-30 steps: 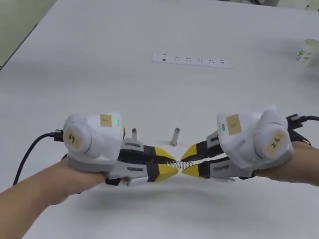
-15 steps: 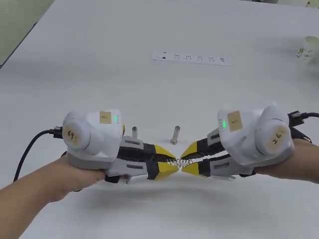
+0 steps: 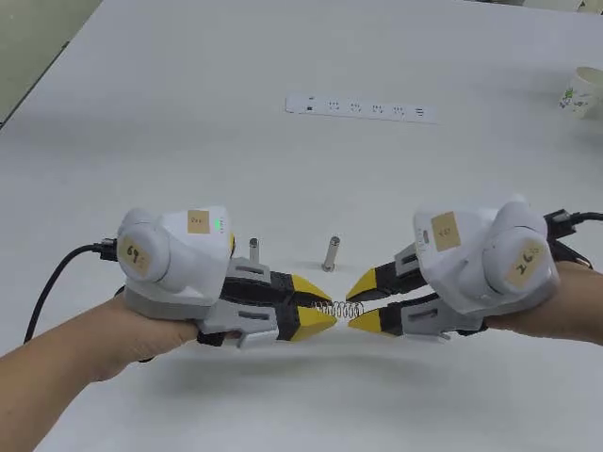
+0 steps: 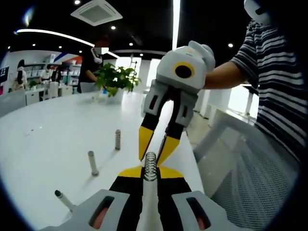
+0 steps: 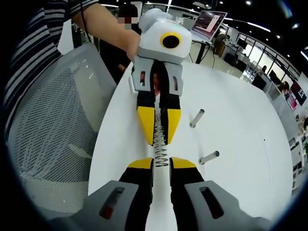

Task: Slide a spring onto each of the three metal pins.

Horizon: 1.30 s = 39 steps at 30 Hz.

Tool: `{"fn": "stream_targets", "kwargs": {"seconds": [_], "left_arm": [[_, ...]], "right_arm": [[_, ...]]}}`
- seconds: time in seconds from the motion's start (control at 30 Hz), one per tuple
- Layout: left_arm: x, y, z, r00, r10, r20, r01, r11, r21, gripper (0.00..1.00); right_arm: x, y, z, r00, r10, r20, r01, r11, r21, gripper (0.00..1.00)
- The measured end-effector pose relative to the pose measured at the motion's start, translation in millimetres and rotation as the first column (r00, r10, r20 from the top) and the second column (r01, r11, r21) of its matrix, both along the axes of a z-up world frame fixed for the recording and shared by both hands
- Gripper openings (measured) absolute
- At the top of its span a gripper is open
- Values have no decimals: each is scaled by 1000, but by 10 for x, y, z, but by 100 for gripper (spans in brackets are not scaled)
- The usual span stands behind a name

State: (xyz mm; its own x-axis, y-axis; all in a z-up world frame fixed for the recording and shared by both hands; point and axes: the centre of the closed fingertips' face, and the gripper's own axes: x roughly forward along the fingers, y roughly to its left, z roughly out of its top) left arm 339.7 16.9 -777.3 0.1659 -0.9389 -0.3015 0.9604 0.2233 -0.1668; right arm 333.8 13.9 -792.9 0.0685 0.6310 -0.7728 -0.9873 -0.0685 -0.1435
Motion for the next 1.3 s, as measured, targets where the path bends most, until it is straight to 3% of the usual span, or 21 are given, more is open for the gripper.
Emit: {"fn": "stream_targets", "kwargs": {"seconds": [0.83,1.3], "left_arm": [[-60,5,12,1000,-3,-4,3,1000,3,2],[-61,15,-23,1000,2,-17,-2,1000,12,2]], "right_arm": [[-27,-8,-27,1000,13,8,-13,1000,-13,7],[-18,-8,29,999,29,25,-28,999,-29,7]]}}
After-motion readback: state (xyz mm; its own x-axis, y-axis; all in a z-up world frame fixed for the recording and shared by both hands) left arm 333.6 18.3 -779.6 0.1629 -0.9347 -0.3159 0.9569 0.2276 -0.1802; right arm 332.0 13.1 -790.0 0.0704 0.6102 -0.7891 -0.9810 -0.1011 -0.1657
